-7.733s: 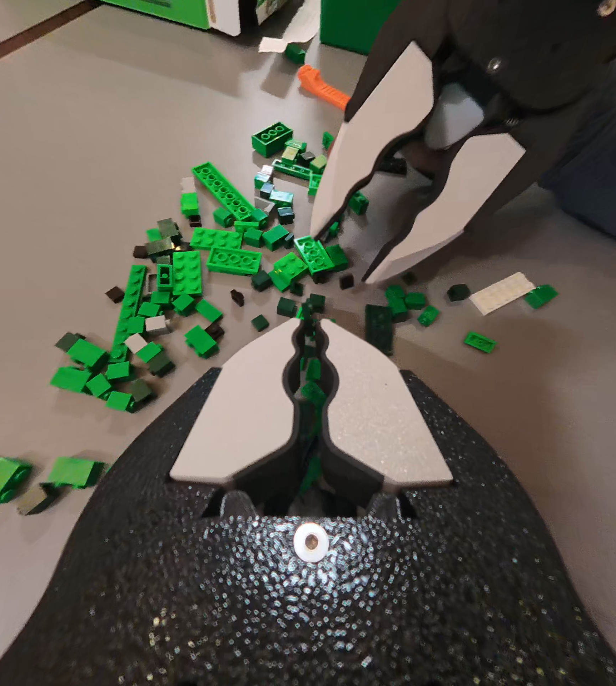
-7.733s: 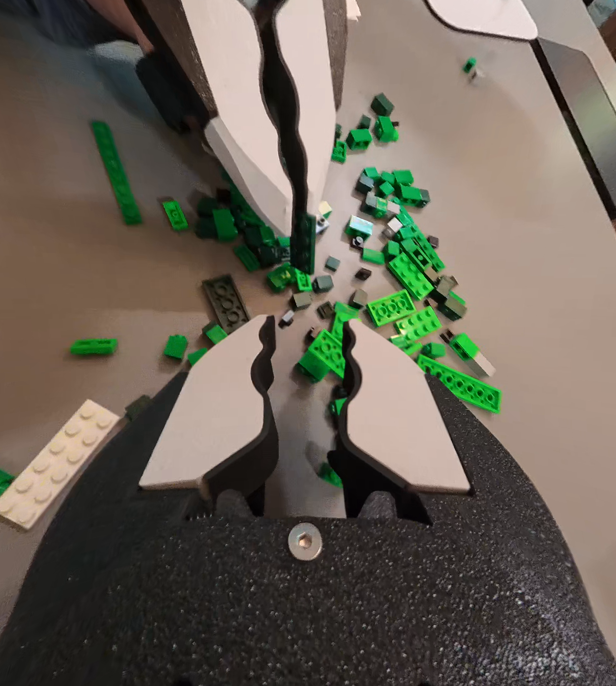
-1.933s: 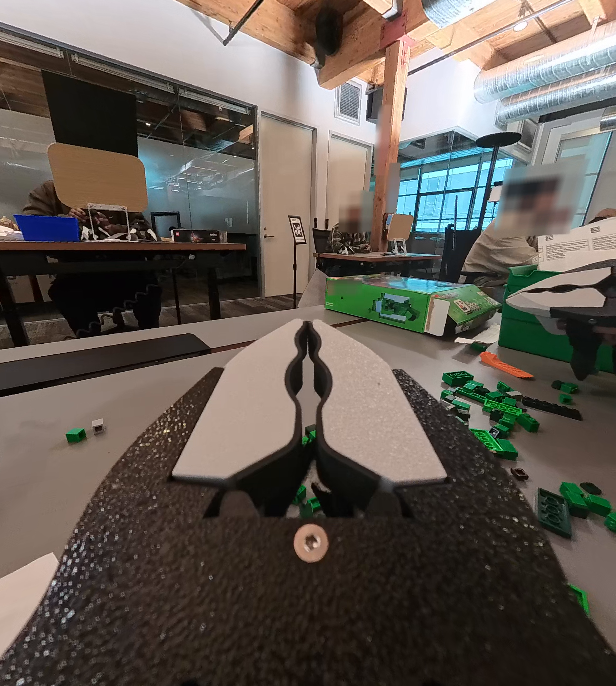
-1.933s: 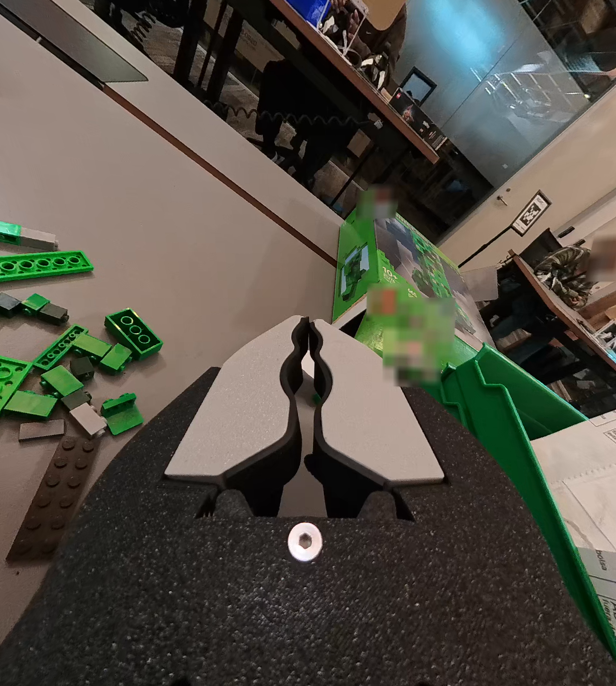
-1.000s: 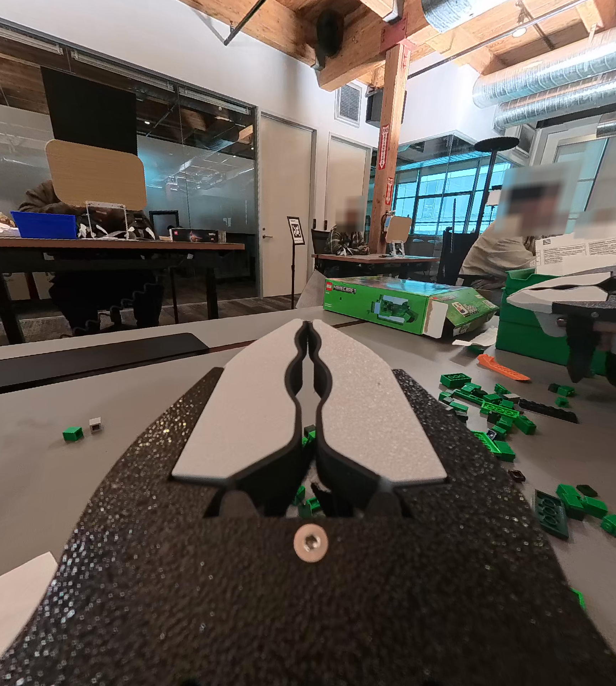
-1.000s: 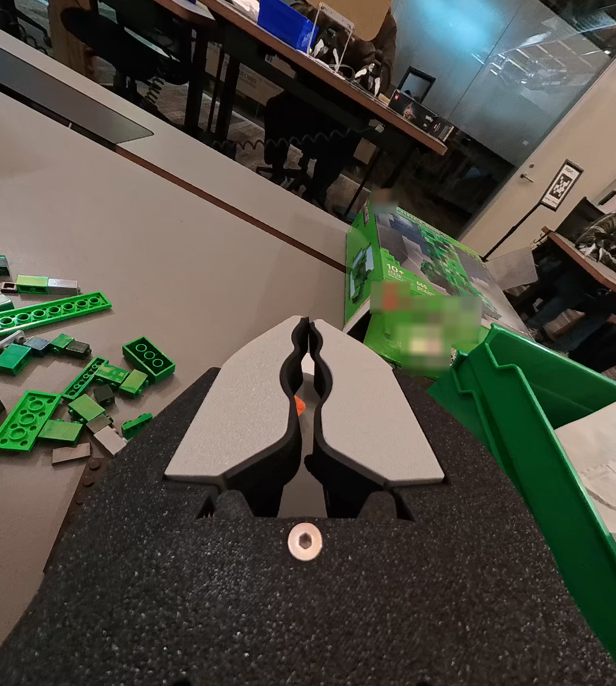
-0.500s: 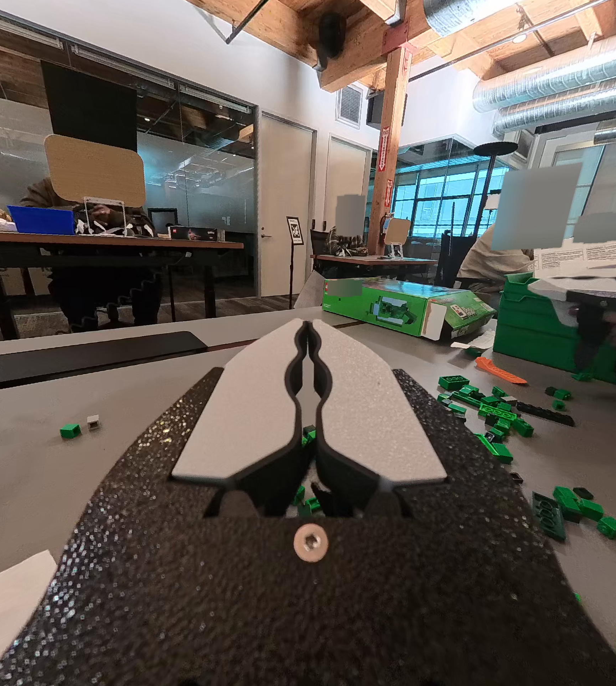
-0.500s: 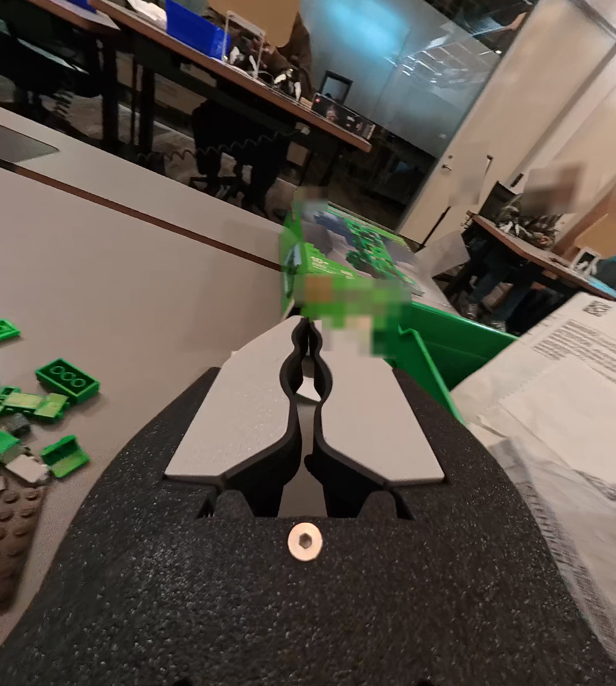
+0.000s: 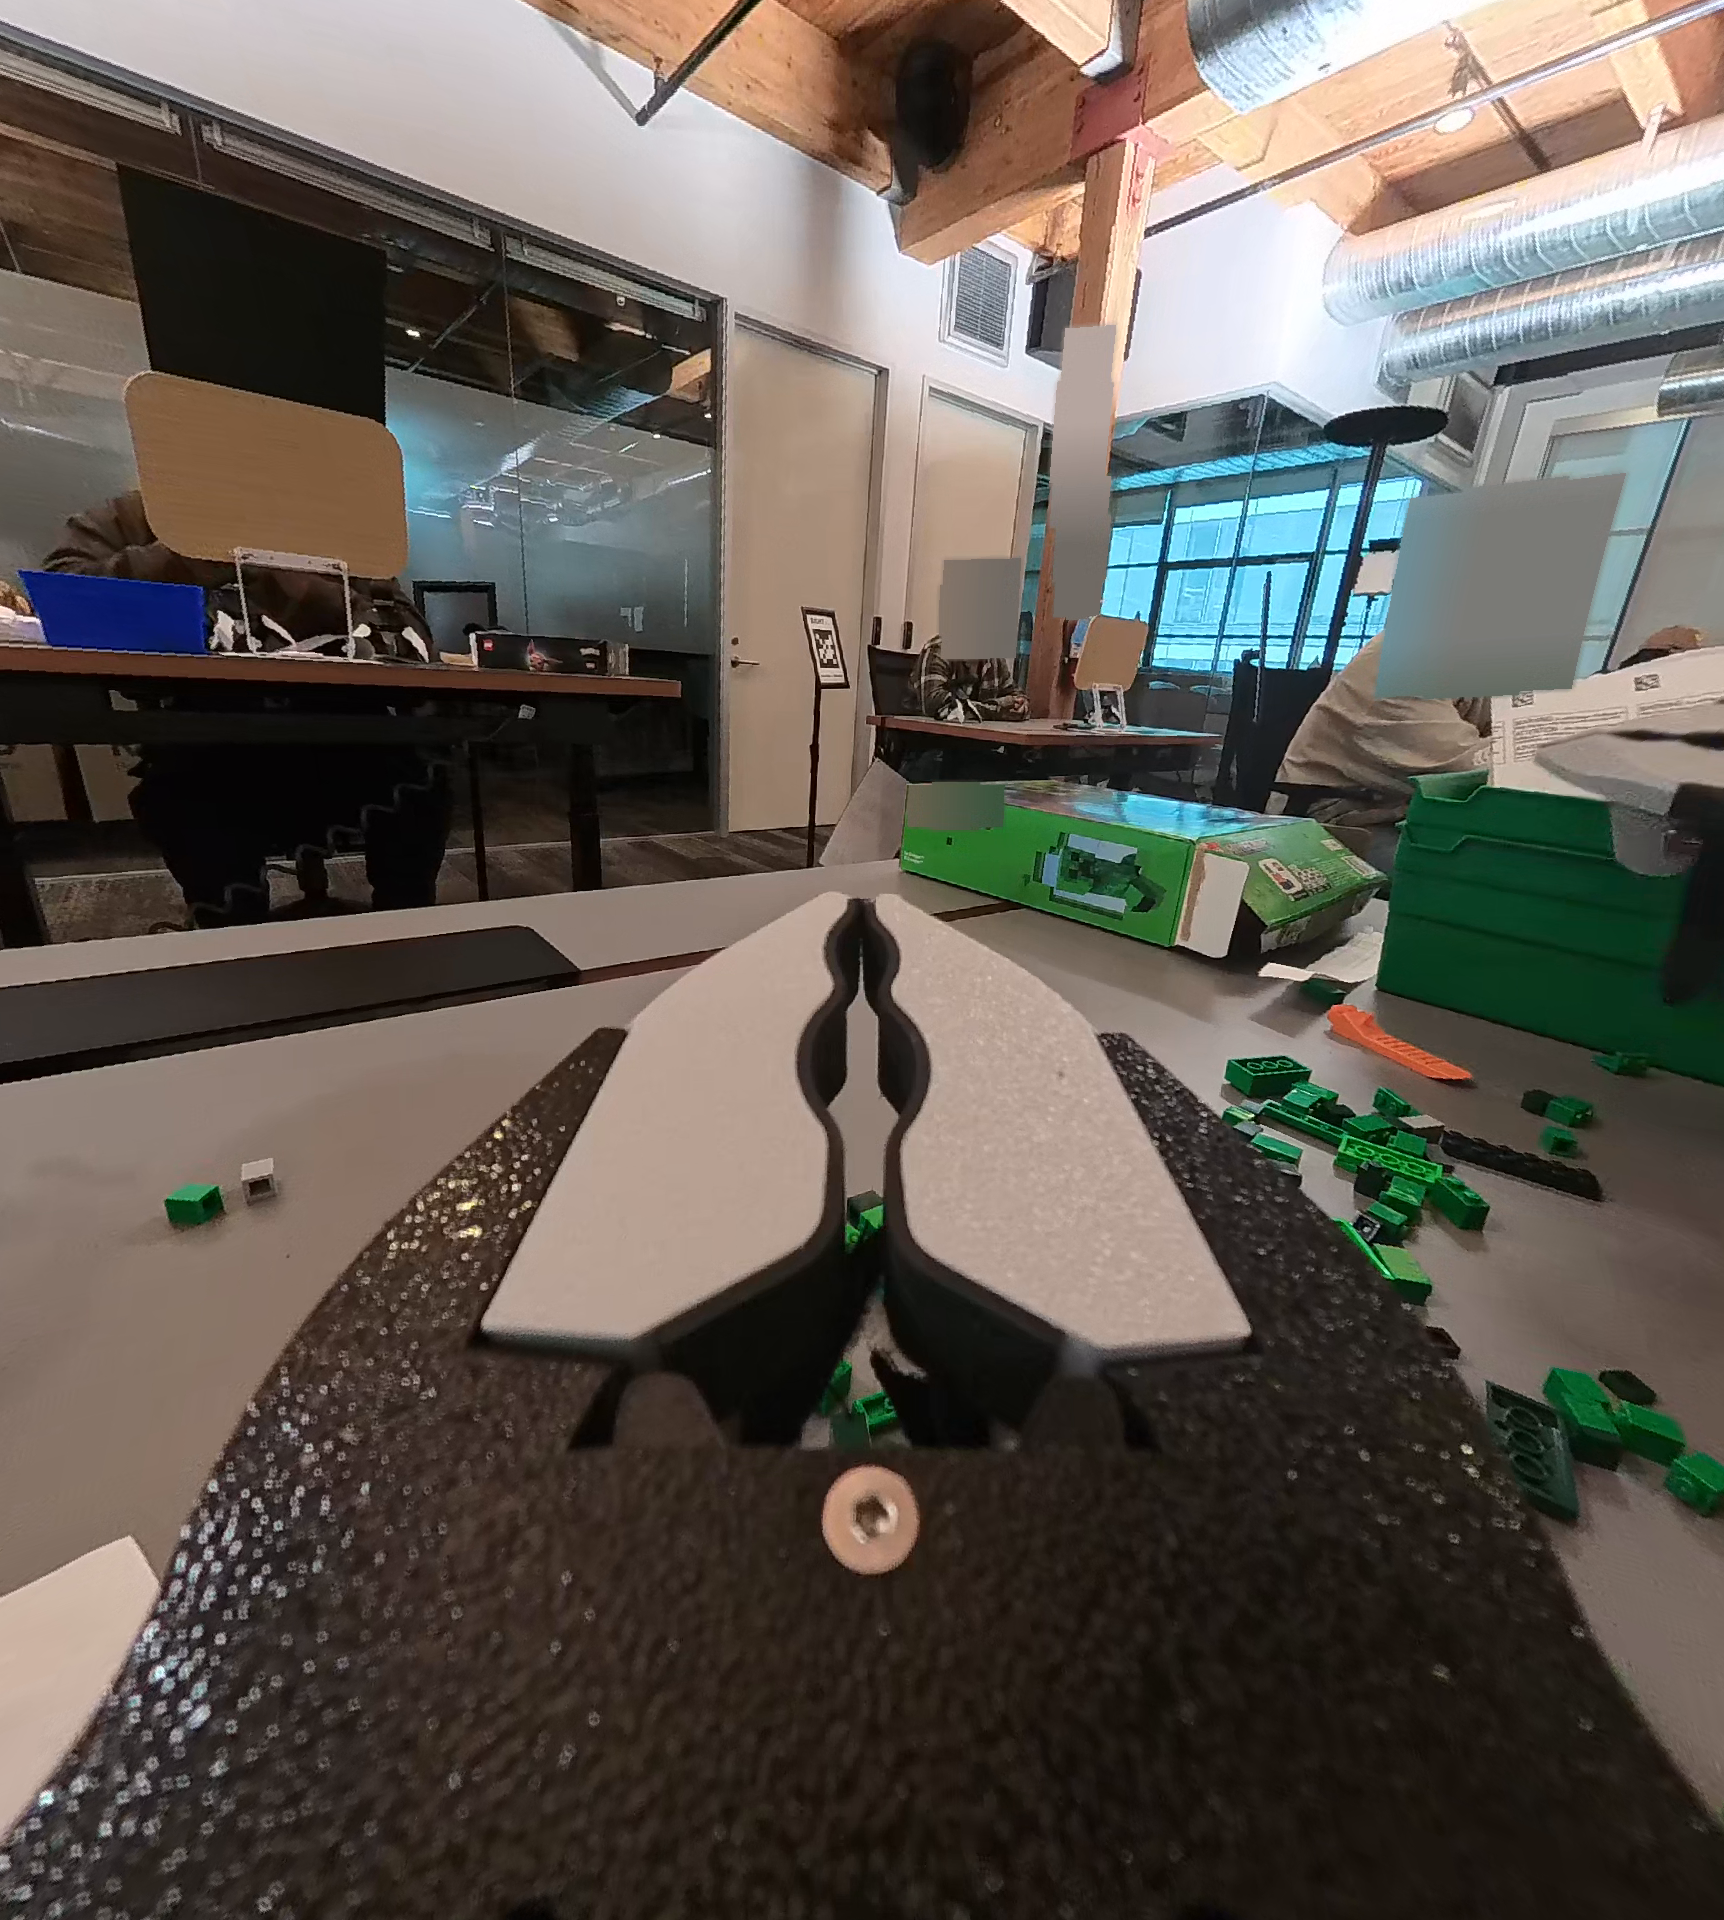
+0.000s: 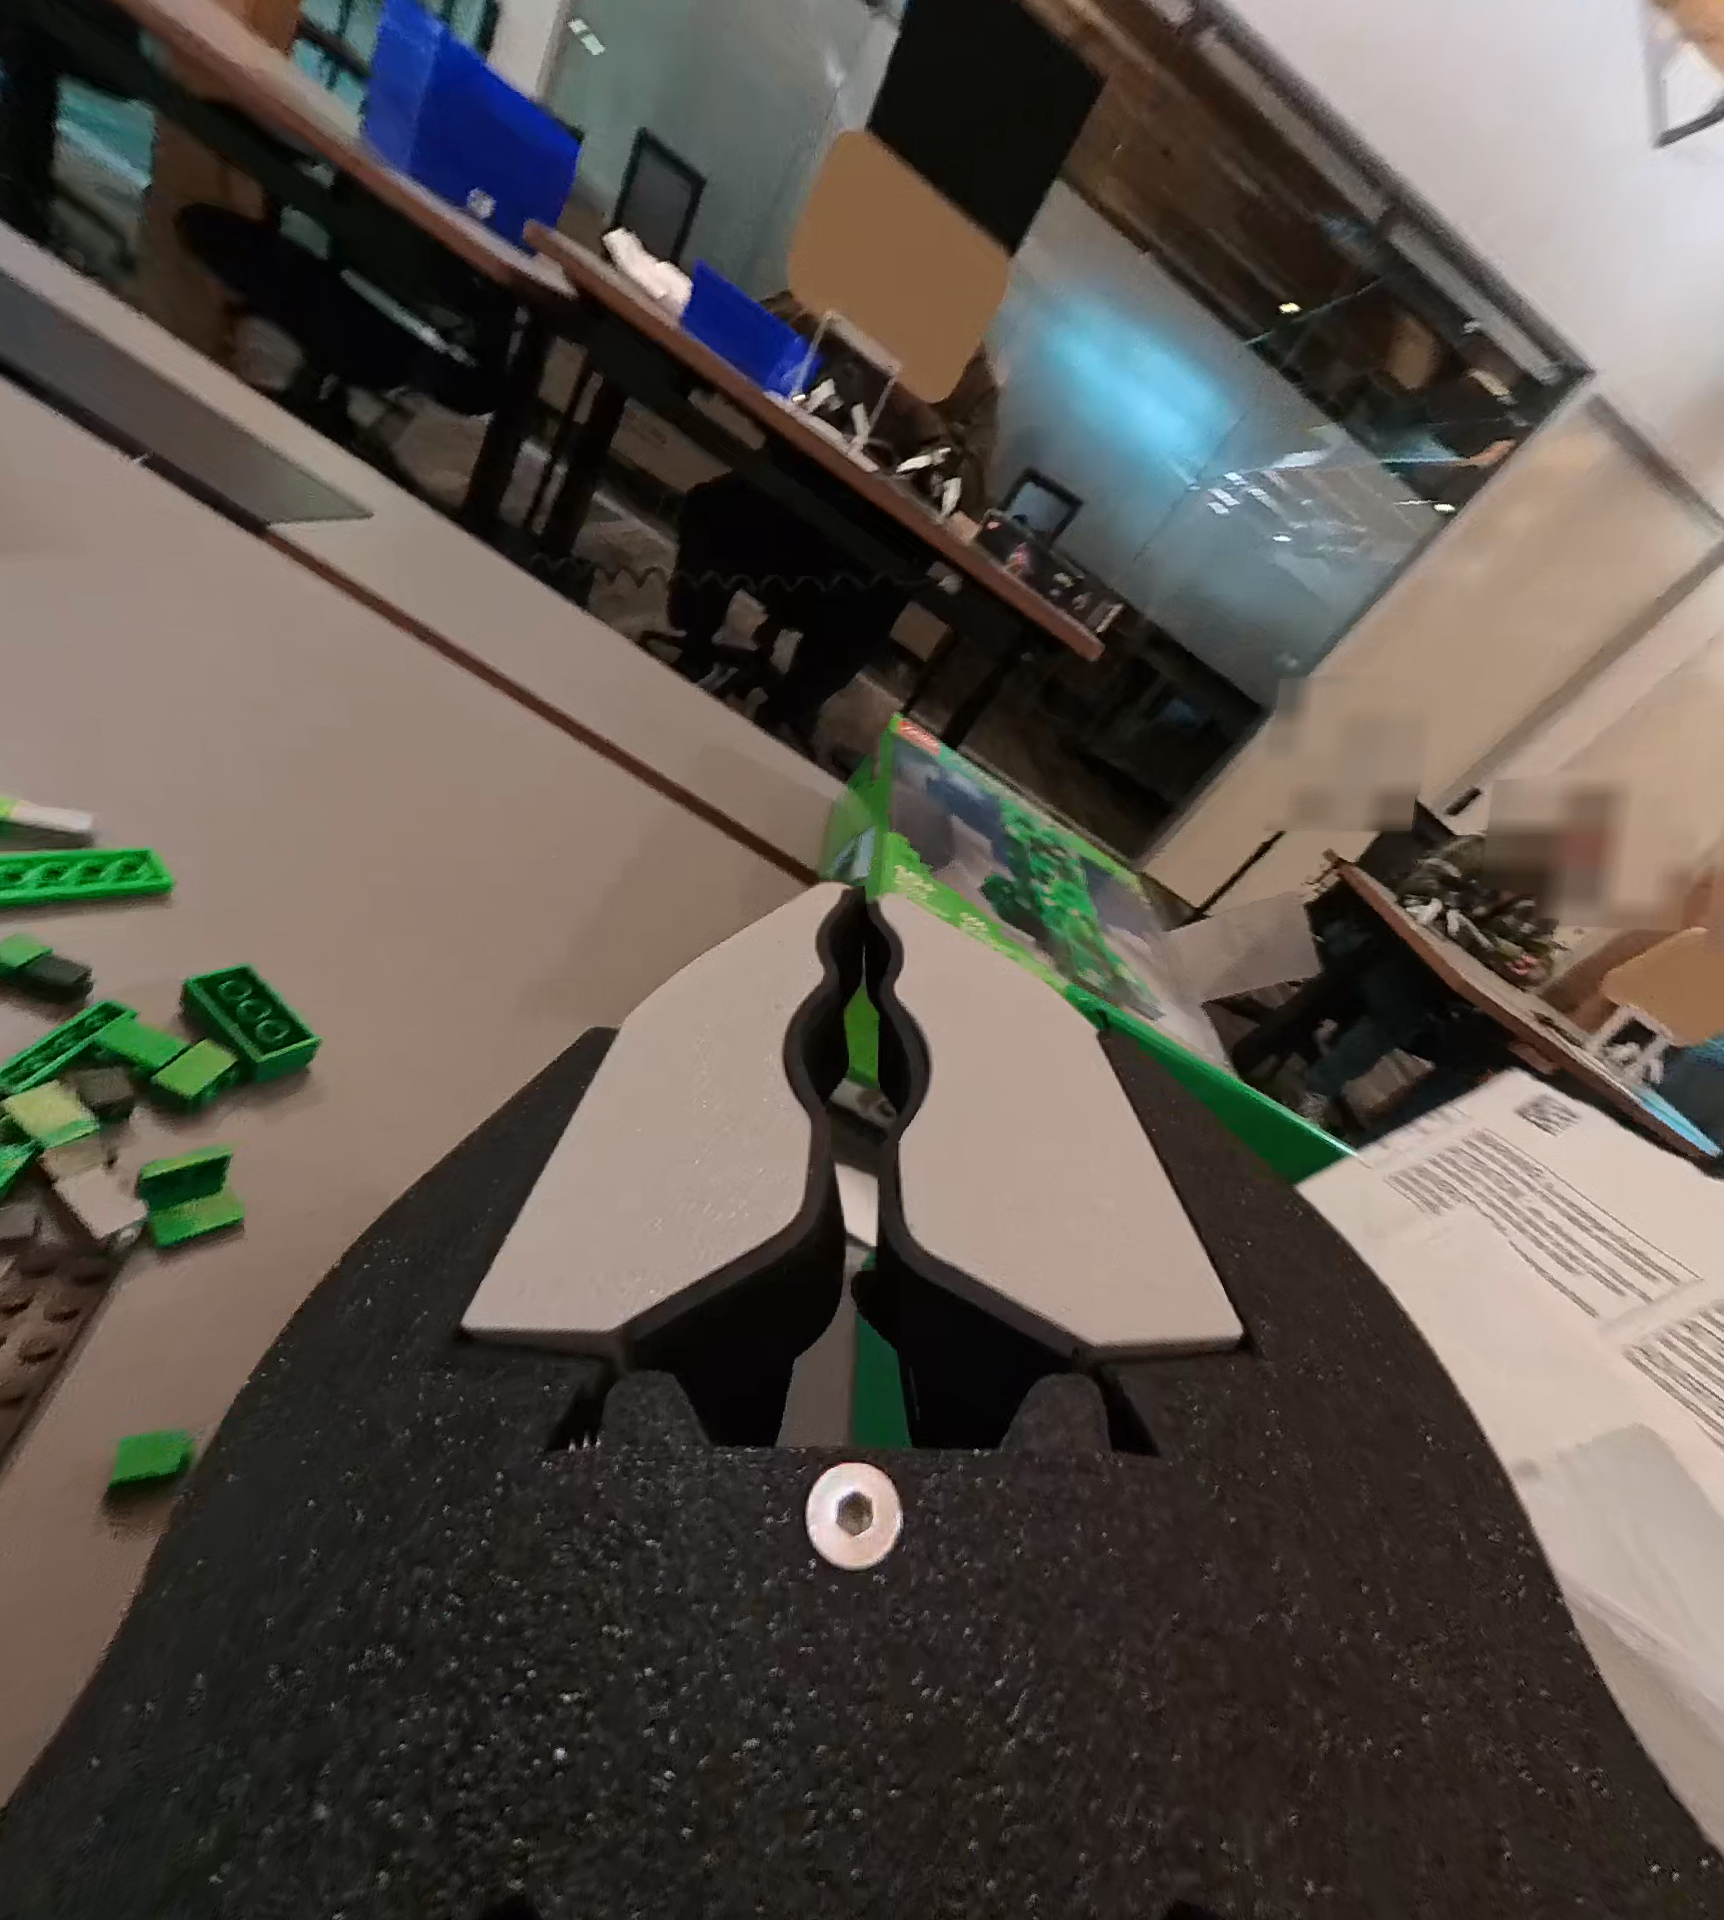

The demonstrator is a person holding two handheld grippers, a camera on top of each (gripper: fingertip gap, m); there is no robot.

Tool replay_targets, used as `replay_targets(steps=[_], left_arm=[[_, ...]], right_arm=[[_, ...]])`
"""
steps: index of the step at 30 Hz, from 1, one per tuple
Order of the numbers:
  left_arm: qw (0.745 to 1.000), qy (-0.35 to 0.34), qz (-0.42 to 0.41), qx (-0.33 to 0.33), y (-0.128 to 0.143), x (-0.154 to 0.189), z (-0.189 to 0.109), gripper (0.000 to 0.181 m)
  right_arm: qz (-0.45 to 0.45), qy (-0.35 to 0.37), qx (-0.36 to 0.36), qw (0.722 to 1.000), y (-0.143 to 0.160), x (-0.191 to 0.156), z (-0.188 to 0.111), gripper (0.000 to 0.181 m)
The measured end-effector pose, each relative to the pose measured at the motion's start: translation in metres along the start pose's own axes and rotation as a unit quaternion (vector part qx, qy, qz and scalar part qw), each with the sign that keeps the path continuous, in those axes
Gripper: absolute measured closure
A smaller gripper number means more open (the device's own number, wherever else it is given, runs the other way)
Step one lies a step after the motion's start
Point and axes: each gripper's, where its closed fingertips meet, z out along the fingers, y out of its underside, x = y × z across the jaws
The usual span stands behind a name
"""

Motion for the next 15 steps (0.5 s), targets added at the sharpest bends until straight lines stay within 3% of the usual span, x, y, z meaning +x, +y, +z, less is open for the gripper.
replay_targets(steps=[5,15], left_arm=[[1.0,0.0,-0.001,0.0,0.0002,-0.0002,0.0001,0.181],[1.0,0.0,-0.003,0.0,0.0002,-0.0005,0.0002,0.181]], right_arm=[[0.011,0.041,0.007,0.999,-0.0015,0.0145,-0.0039,0.181],[0.004,0.033,0.007,0.999,-0.0037,0.0059,-0.0004,0.181]])
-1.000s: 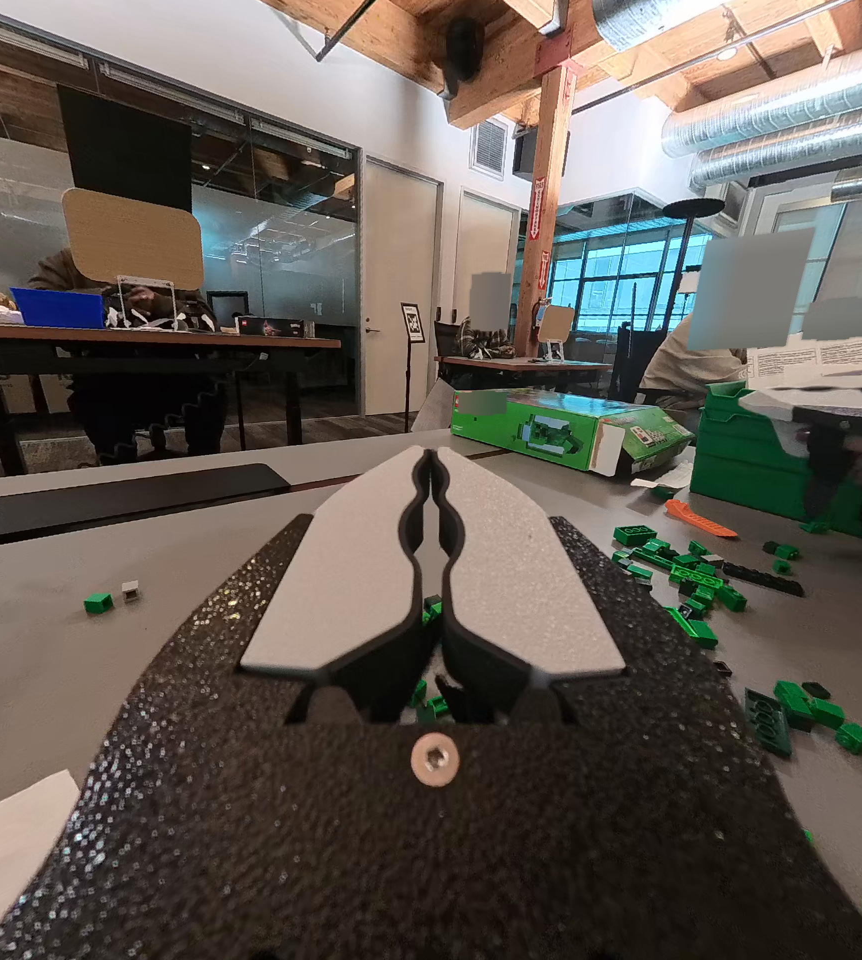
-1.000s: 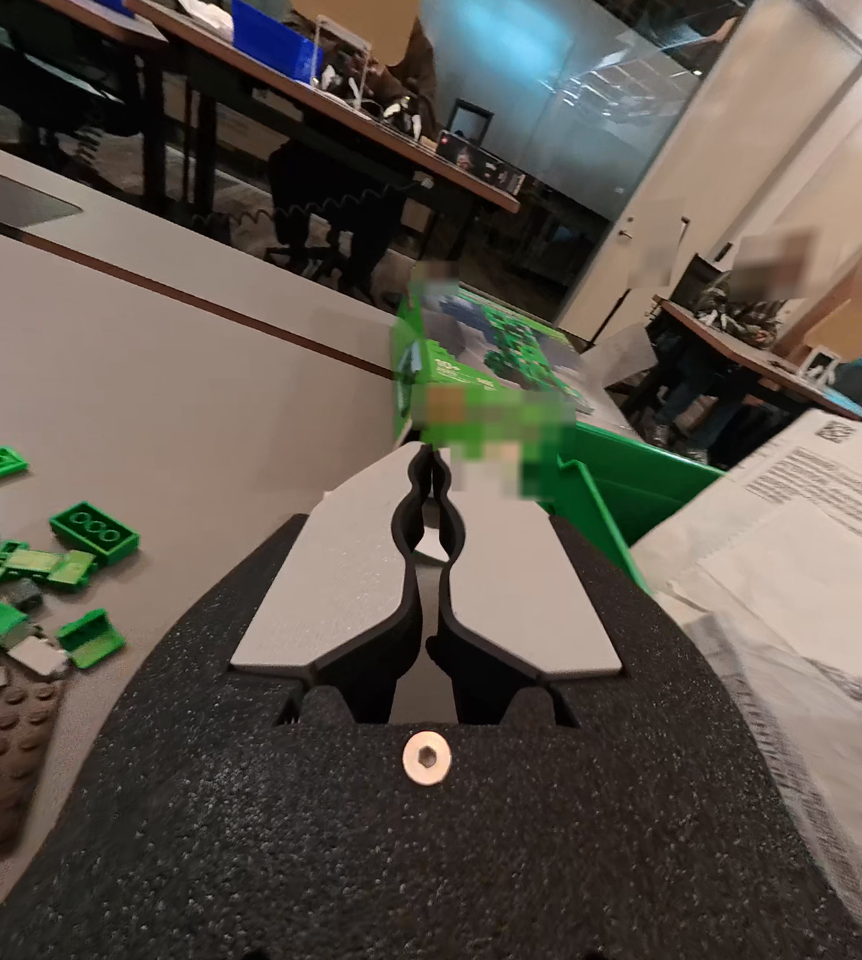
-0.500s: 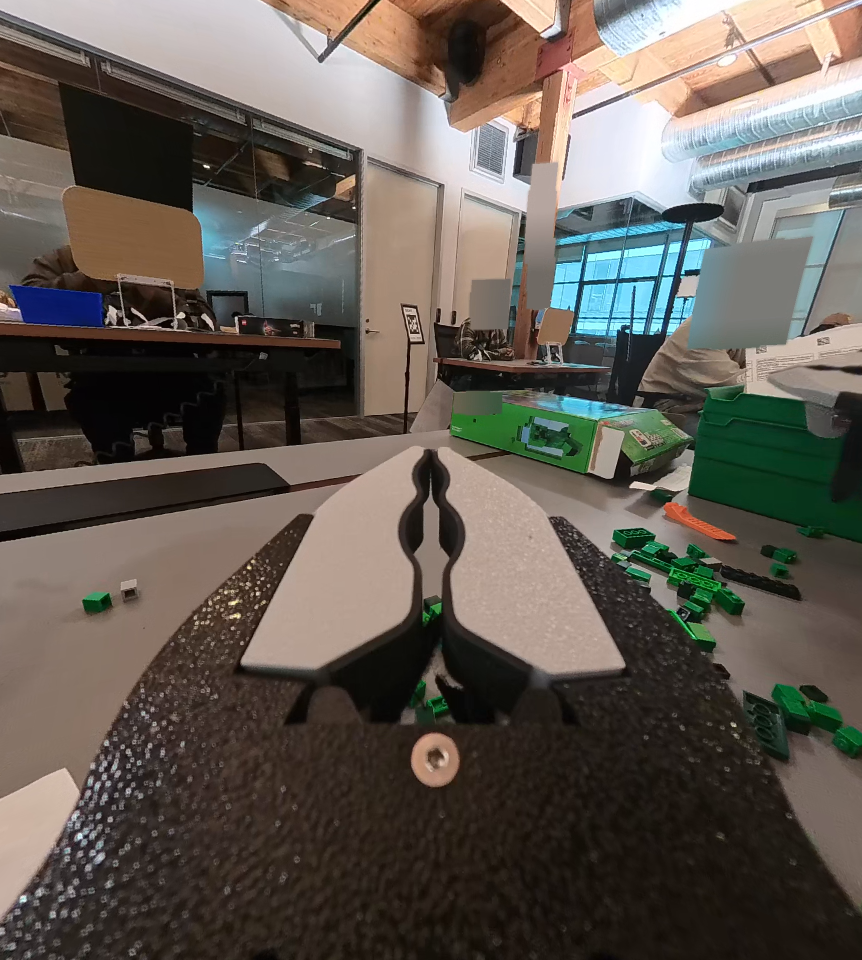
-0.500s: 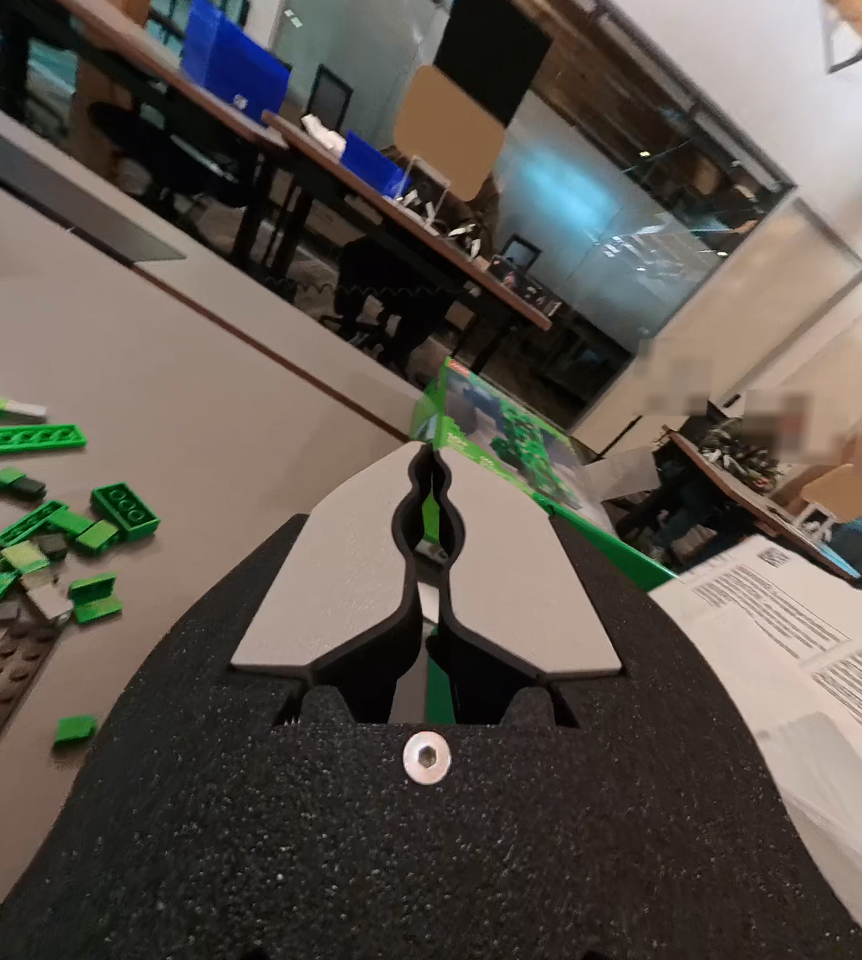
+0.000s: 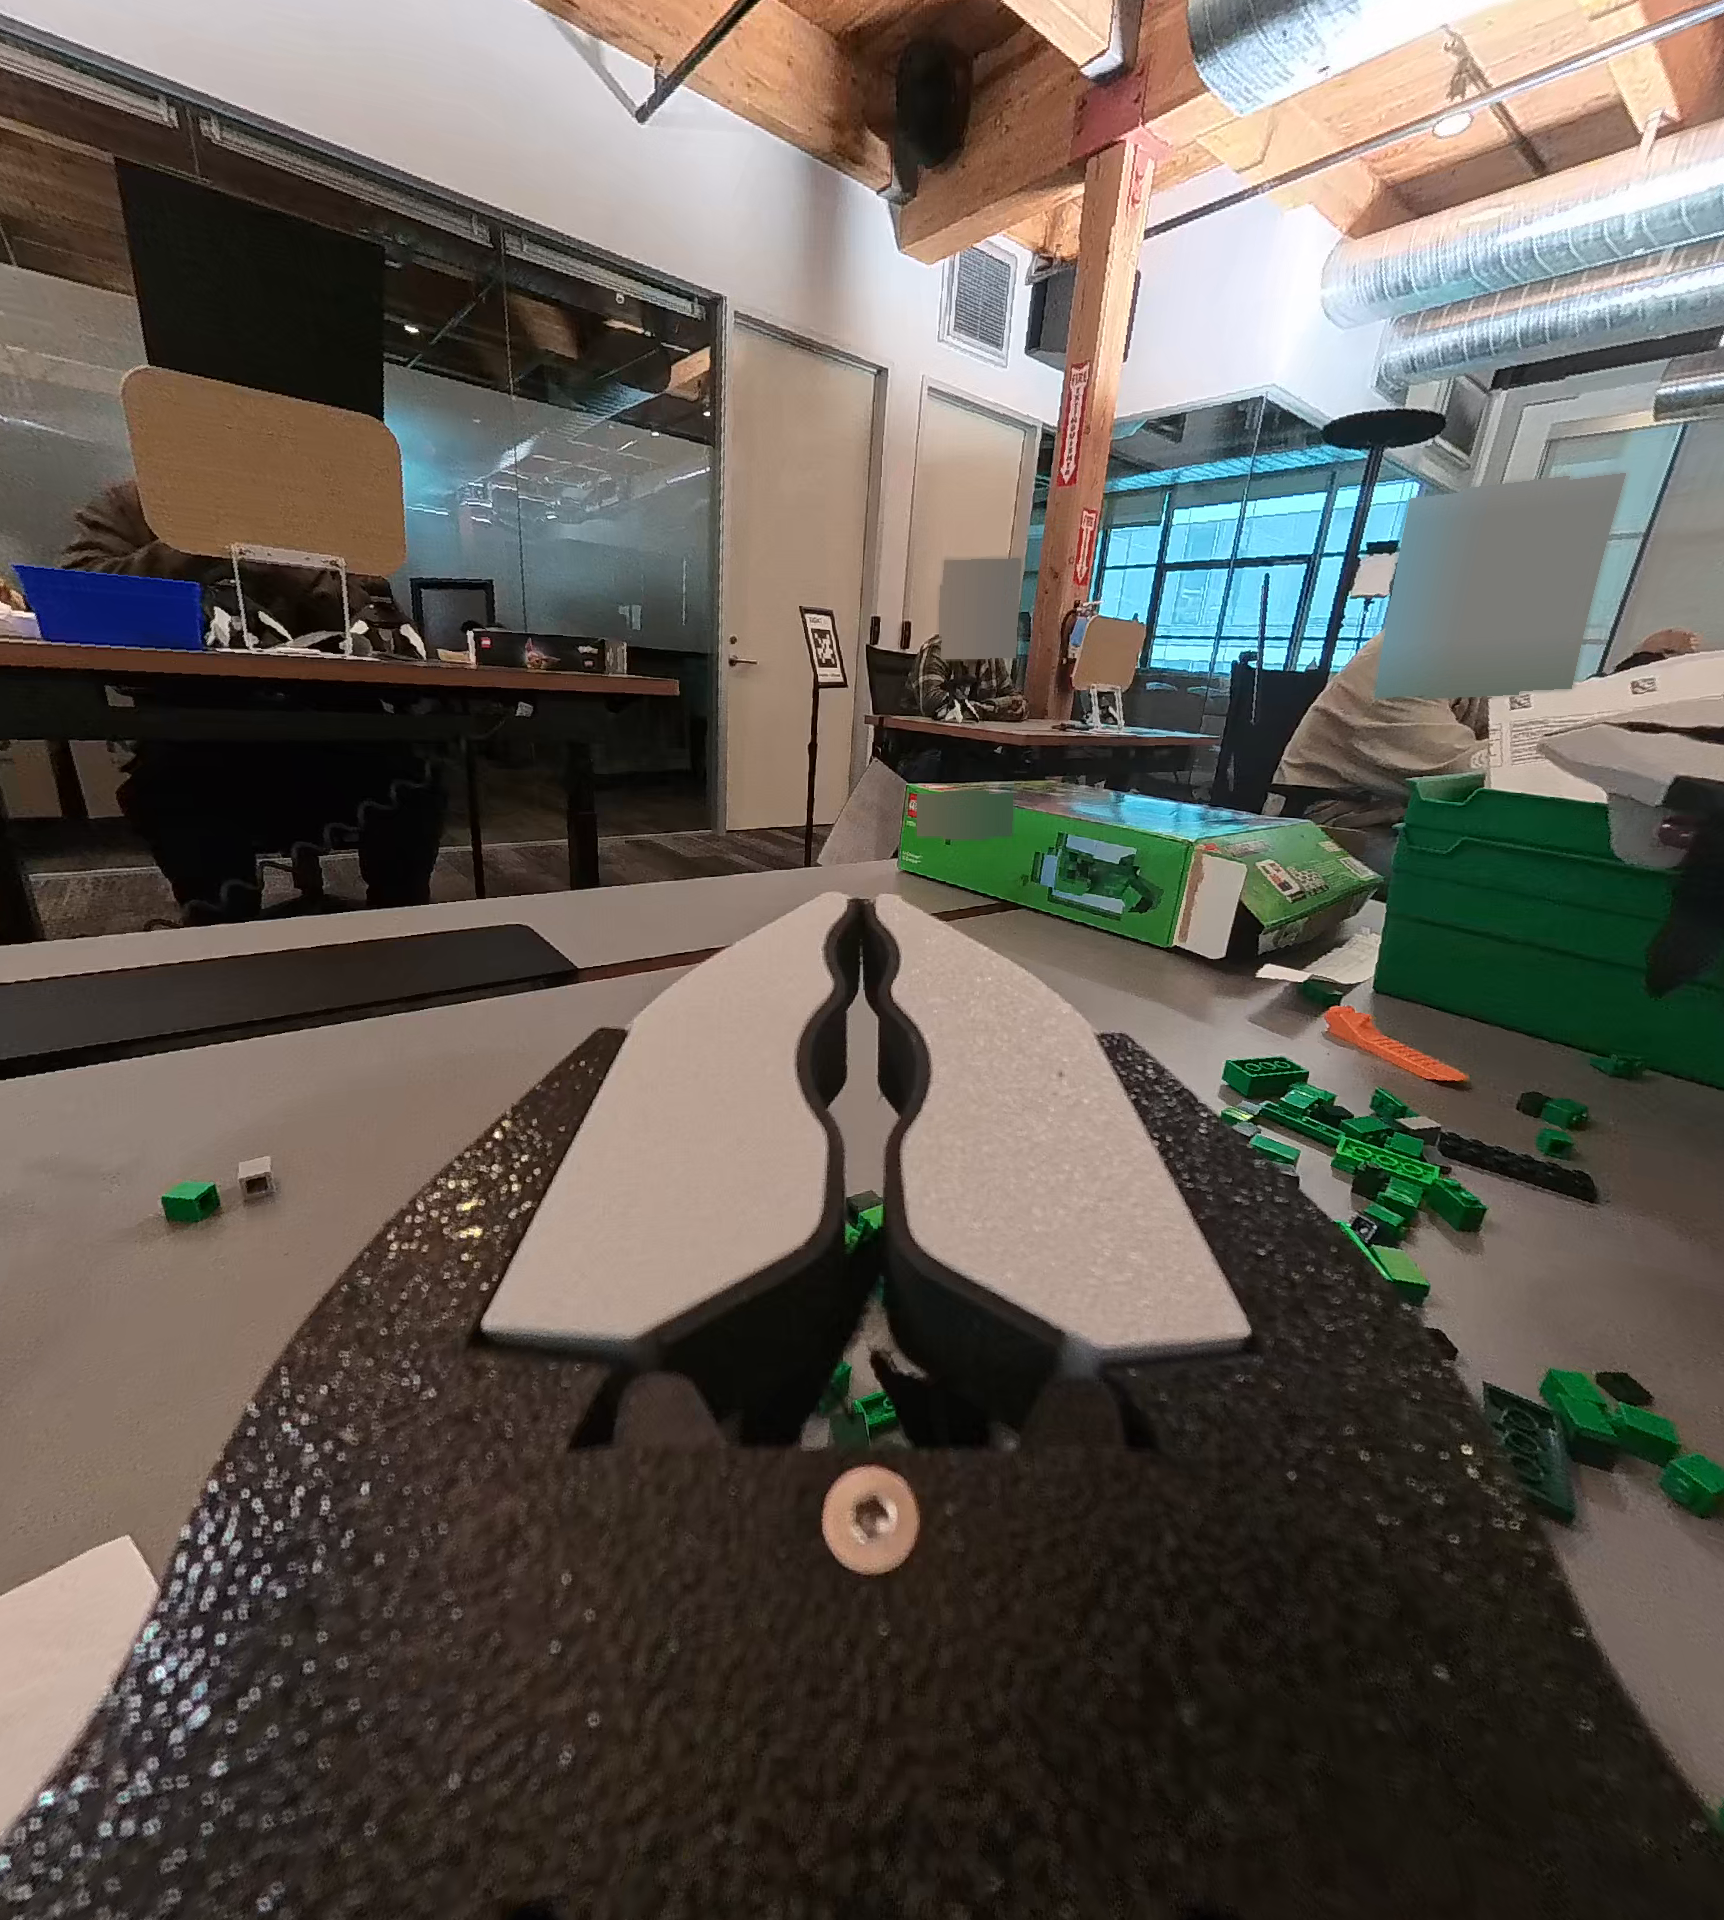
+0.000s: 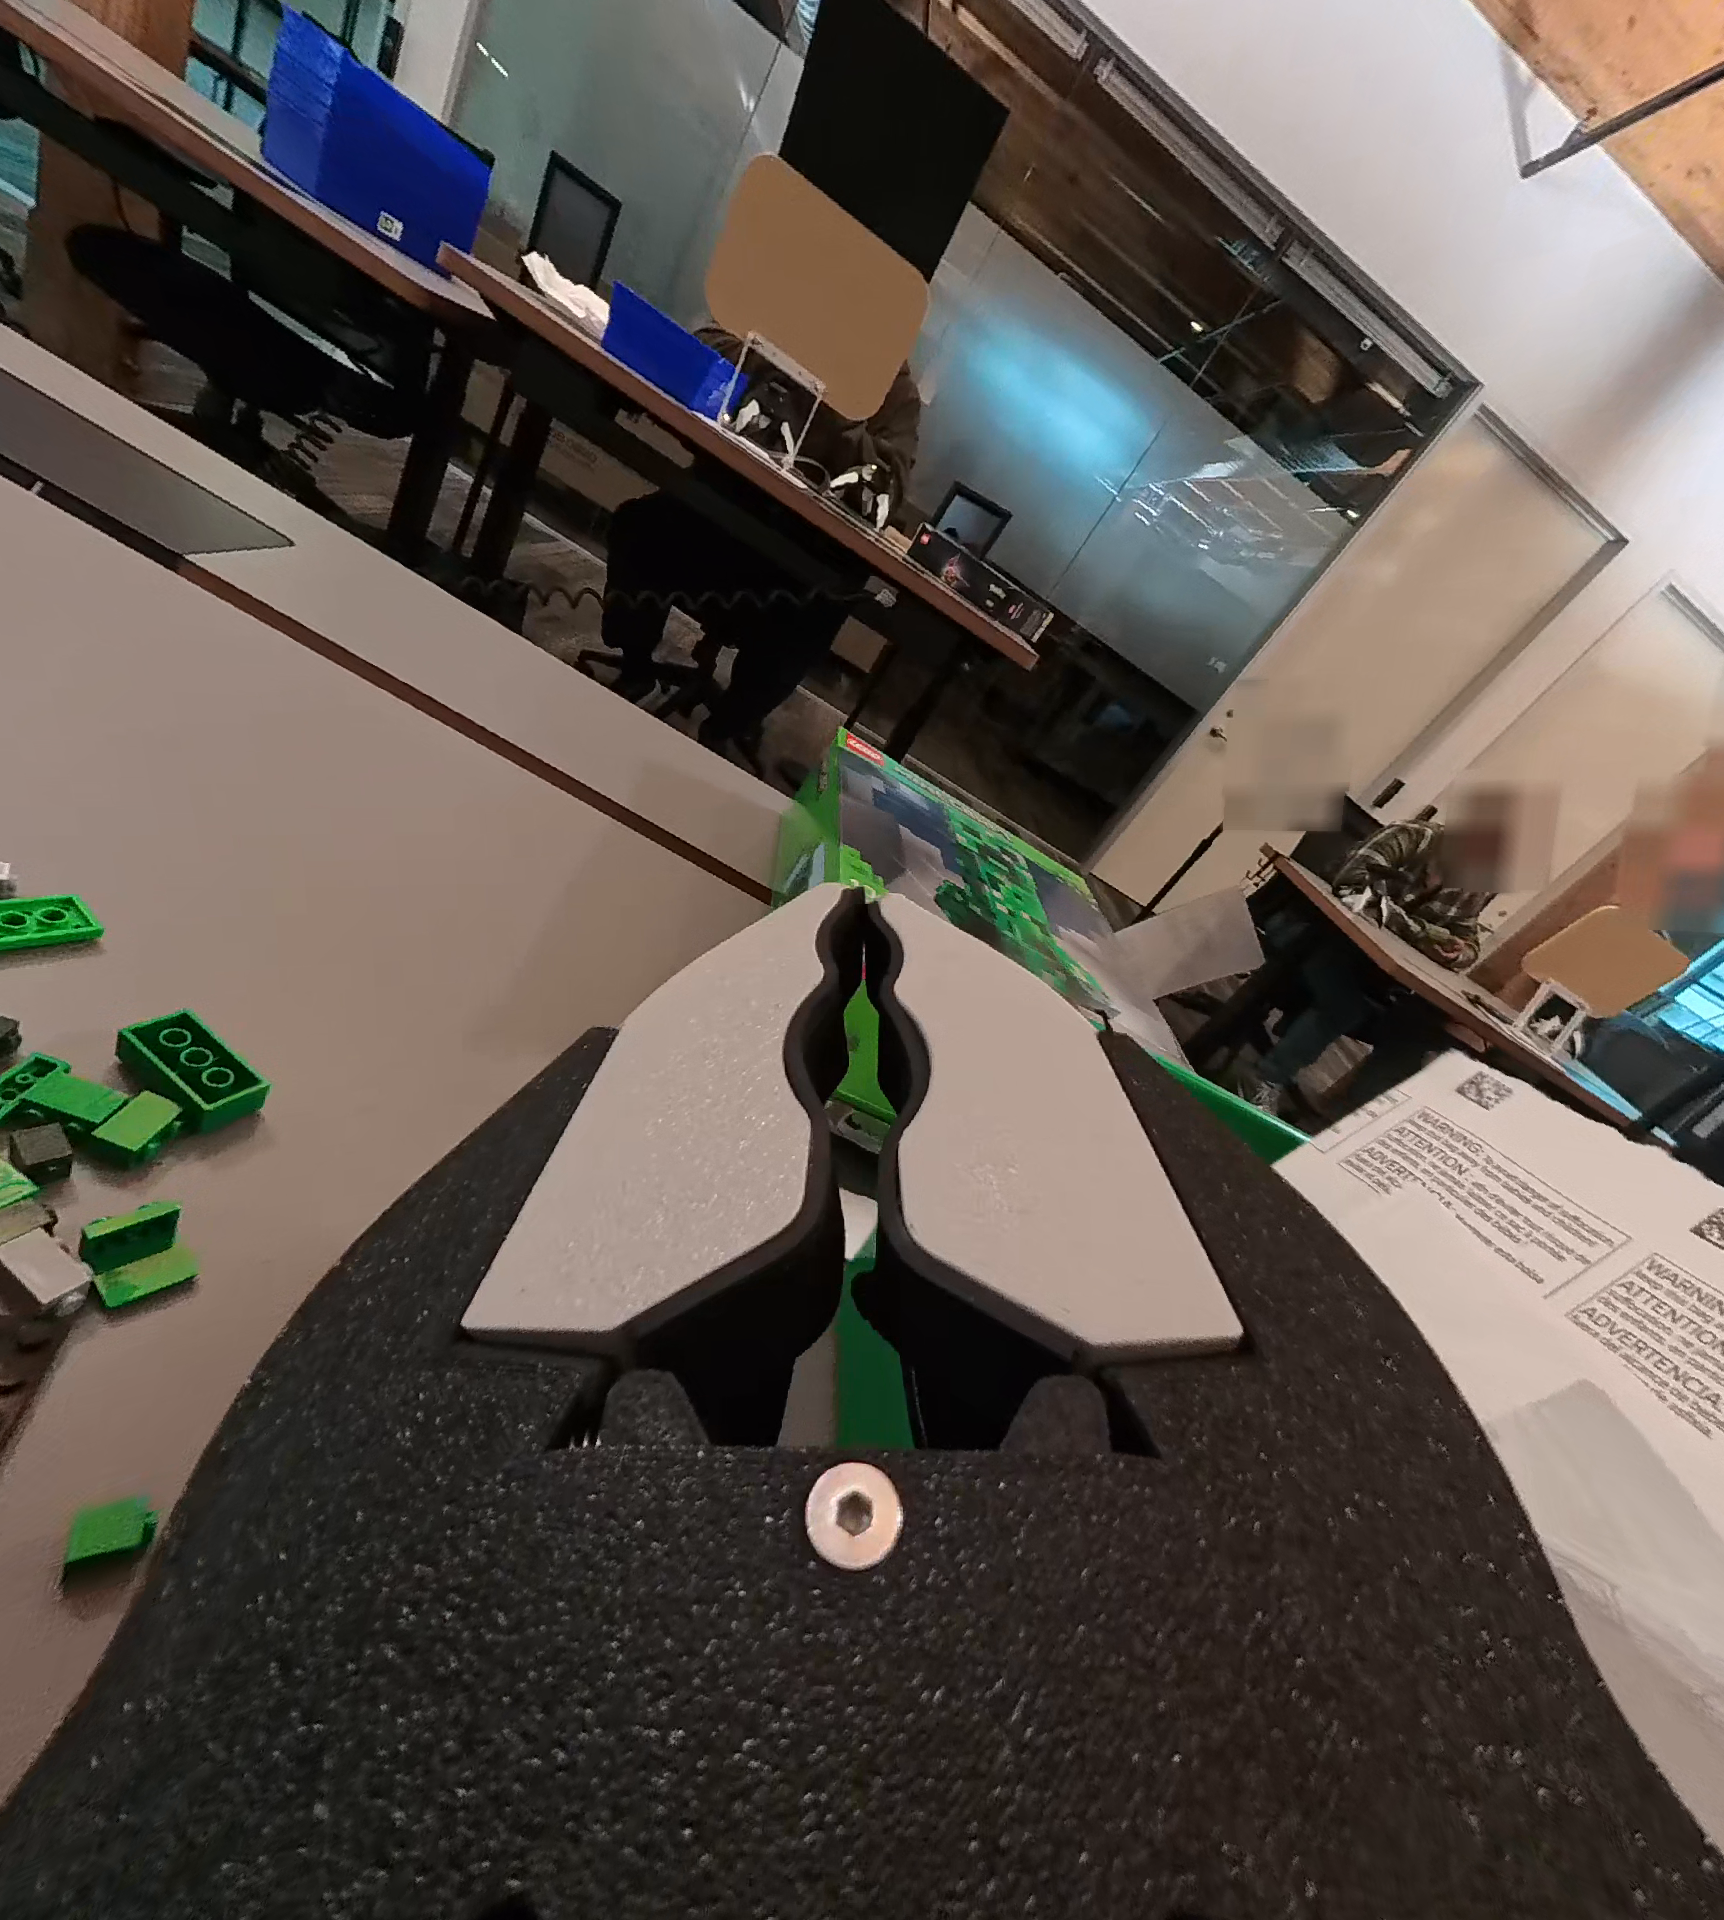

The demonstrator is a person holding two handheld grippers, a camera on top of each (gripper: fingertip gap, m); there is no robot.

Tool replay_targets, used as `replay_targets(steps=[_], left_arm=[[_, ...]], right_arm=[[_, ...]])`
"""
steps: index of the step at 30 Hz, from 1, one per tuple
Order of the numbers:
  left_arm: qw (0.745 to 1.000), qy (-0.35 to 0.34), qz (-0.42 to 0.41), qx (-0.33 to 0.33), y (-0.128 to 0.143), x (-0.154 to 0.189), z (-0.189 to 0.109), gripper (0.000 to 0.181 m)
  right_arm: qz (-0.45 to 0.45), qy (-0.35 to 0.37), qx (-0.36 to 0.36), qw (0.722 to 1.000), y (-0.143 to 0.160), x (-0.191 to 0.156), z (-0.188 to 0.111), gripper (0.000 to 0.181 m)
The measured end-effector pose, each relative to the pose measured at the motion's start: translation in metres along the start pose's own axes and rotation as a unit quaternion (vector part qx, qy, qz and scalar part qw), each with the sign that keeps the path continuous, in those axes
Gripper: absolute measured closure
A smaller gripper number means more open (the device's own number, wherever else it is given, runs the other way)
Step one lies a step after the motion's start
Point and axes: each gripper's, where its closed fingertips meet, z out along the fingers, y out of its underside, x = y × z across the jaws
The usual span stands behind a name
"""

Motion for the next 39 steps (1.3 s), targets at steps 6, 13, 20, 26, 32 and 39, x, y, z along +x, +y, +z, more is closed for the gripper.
replay_targets(steps=[6,13,20,26,32,39], left_arm=[[1.0,0.0,0.0,0.0,0.0,0.0,0.0,0.181],[1.0,0.001,-0.001,0.0,0.0,0.0,0.0,0.181],[1.0,0.001,-0.002,0.0,0.0,-0.001,0.0,0.181],[1.0,0.001,-0.003,0.0,0.0,-0.001,0.0,0.181],[1.0,0.001,-0.003,-0.001,0.0,-0.001,0.0,0.181],[1.0,0.001,-0.003,-0.001,0.0,-0.001,0.0,0.181]], right_arm=[[-0.01,-0.016,0.0,1.0,-0.002,-0.011,0.004,0.181],[-0.029,-0.034,0.0,0.999,-0.004,-0.025,0.007,0.181],[-0.036,-0.038,0.0,0.999,-0.005,-0.029,0.009,0.181],[-0.041,-0.039,0.001,0.998,-0.005,-0.031,0.009,0.181],[-0.043,-0.041,0.002,0.998,-0.006,-0.033,0.01,0.181],[-0.047,-0.046,0.001,0.998,-0.006,-0.036,0.01,0.181]])
